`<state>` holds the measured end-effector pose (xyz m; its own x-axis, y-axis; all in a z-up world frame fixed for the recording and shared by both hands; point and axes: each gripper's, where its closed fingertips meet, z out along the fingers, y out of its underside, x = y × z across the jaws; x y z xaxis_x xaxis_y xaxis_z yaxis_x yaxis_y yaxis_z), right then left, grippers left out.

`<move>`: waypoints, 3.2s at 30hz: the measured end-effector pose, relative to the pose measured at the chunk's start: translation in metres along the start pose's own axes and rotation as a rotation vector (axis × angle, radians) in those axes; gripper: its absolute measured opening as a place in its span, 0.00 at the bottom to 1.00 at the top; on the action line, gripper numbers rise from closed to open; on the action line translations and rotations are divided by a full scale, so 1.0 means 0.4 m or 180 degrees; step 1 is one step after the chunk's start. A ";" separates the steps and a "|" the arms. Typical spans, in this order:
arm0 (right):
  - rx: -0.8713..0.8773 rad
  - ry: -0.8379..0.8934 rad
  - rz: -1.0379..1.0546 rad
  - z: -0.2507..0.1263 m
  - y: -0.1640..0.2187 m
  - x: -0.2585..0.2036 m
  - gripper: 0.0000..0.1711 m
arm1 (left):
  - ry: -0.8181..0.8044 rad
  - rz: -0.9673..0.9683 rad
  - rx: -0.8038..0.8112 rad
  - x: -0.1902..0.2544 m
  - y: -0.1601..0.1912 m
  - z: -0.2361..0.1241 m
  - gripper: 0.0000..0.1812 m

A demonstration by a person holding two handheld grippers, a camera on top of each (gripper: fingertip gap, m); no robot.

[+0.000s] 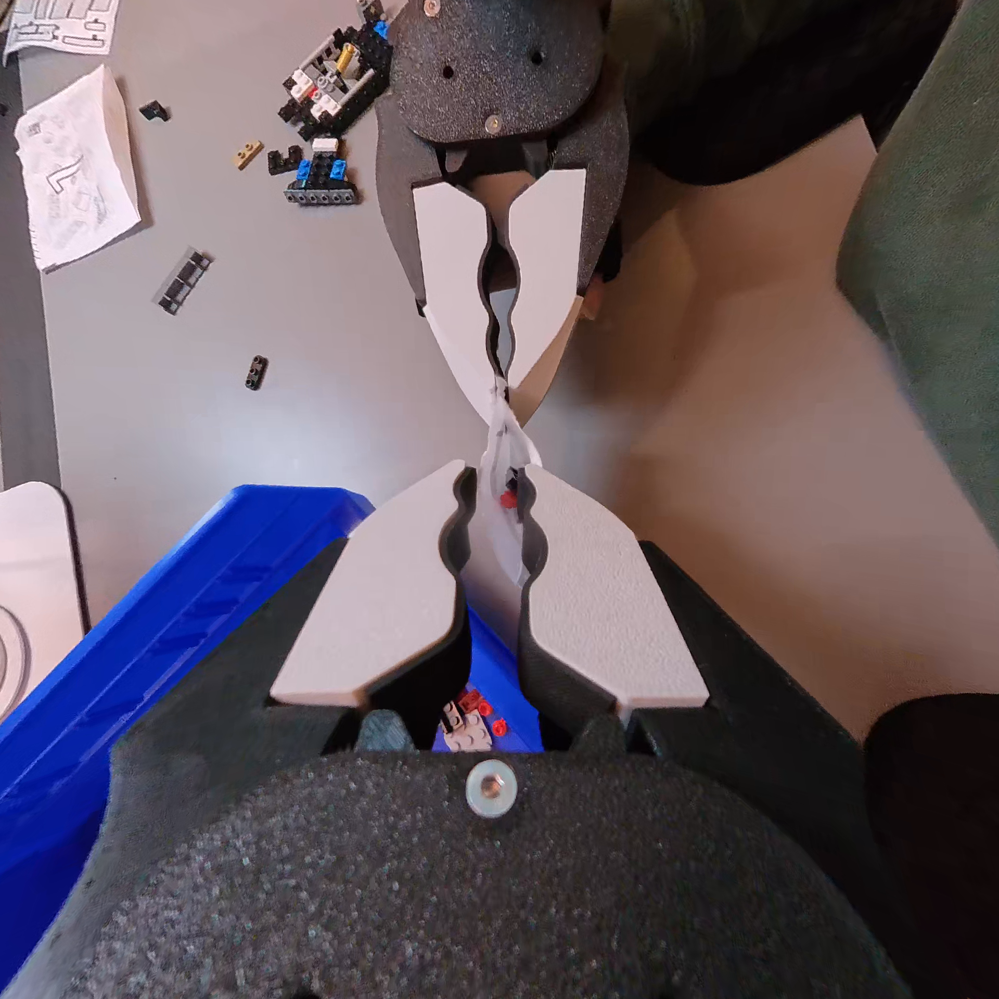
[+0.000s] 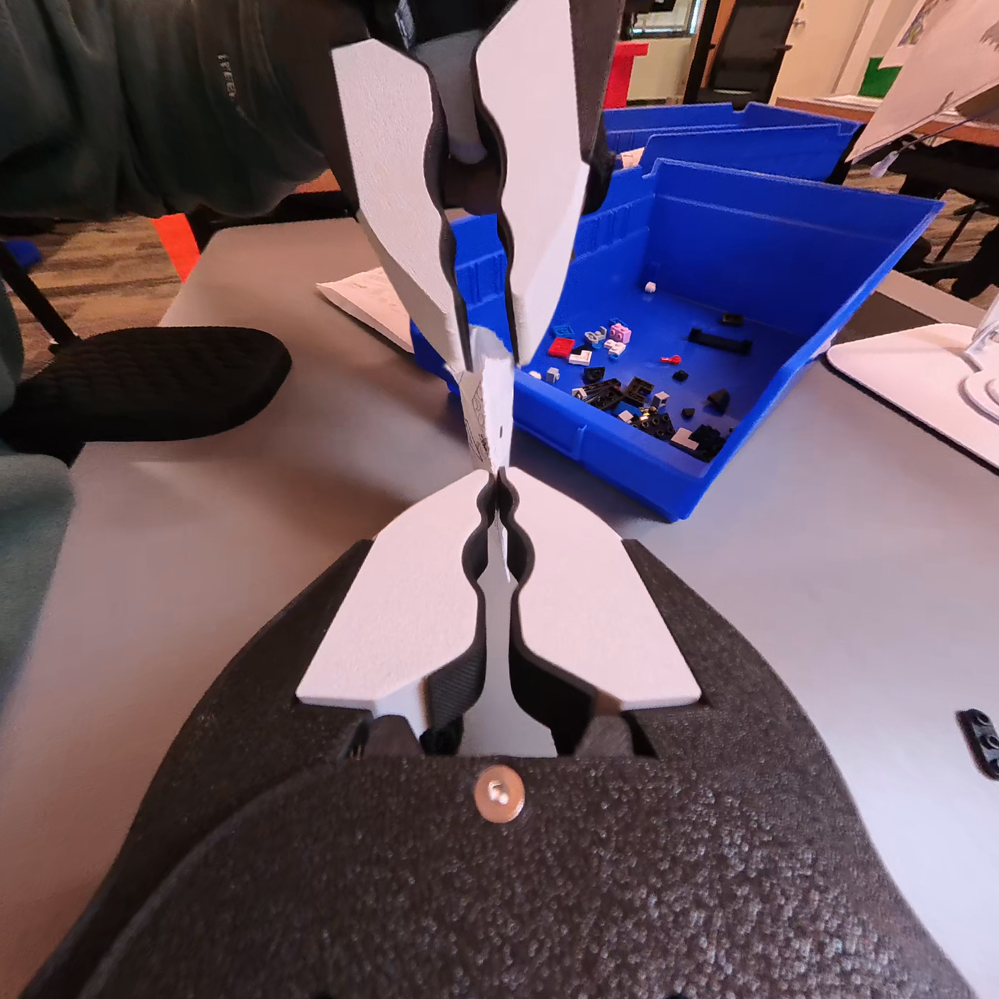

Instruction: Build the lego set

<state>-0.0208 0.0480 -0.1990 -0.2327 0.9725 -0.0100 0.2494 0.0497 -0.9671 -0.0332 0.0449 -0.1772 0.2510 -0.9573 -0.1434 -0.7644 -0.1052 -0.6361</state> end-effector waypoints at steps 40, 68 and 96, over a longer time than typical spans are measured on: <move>-0.0161 0.0176 0.0235 -0.026 0.055 0.080 0.00 | 0.1015 0.0732 -0.1433 0.002 0.395 0.005 0.11; -0.0199 0.0151 0.0234 -0.017 0.060 0.075 0.00 | 0.1181 0.0273 -0.1366 0.003 0.379 -0.040 0.07; -0.0213 0.0112 0.0217 -0.015 0.061 0.069 0.00 | 0.0901 0.0395 -0.1332 -0.034 0.392 0.016 0.04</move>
<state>-0.0154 0.0773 -0.2211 -0.1801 0.9815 -0.0652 0.3260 -0.0029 -0.9454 -0.1524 0.0430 -0.2798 0.0172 -0.9986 0.0491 -0.9648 -0.0295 -0.2615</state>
